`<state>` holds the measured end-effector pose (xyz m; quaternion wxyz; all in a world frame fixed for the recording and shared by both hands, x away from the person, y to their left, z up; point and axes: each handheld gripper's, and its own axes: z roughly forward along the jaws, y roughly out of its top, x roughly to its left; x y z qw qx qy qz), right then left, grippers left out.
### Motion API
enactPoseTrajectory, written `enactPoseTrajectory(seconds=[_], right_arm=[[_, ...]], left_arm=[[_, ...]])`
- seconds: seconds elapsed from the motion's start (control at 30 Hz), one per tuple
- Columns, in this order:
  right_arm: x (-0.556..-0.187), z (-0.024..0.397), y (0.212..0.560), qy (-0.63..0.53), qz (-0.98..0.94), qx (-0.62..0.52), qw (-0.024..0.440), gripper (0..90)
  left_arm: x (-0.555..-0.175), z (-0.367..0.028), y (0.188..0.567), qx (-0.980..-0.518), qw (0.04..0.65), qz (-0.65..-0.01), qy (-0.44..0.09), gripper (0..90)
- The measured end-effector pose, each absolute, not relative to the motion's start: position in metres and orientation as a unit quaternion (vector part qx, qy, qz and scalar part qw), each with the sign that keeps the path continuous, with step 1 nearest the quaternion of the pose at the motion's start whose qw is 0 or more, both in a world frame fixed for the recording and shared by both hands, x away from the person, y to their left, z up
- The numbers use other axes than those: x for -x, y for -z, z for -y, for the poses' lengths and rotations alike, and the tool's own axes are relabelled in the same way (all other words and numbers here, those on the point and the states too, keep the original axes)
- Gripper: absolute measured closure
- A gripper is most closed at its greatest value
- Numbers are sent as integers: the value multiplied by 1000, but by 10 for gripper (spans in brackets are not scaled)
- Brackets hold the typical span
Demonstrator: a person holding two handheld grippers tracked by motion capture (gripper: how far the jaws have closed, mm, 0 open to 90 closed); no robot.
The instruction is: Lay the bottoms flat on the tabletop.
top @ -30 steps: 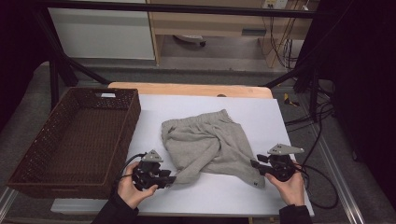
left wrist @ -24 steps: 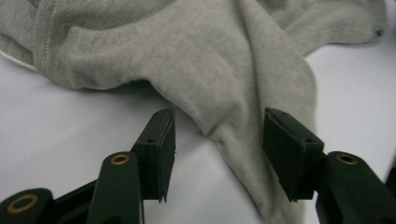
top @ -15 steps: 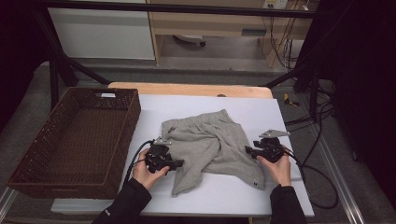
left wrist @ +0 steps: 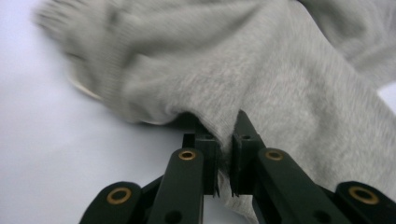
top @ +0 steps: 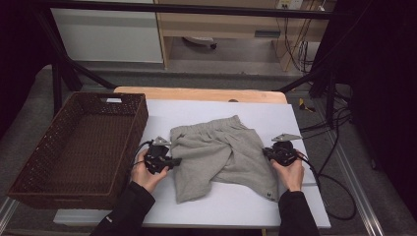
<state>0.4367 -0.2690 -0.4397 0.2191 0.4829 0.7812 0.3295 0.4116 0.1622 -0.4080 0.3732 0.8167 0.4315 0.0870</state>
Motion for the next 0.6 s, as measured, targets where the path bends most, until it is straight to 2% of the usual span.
enactPoseTrajectory(seconds=[0.13, 0.2, 0.27, 0.33, 0.43, 0.47, 0.6], right_arm=[[-441, 281, 434, -328, -757, -500, 265, 843], [-443, 283, 435, -333, -759, -498, 256, 808], [-440, 280, 437, -334, -764, -491, 250, 671], [-432, 278, 435, -356, -759, -486, 247, 554], [-416, 277, 430, -373, -753, -485, 239, 370], [-410, 277, 428, -374, -755, -485, 235, 333], [-386, 275, 421, -383, -762, -475, 217, 260]], left_arm=[[-423, -169, 405, -809, 358, -453, -109, 841], [-424, -167, 407, -810, 354, -456, -105, 835], [-420, -164, 408, -814, 349, -453, -102, 787], [-412, -162, 406, -817, 352, -446, -97, 702], [-395, -163, 402, -818, 363, -436, -96, 522], [-389, -163, 401, -819, 367, -431, -95, 478], [-367, -159, 398, -826, 376, -411, -83, 403]])
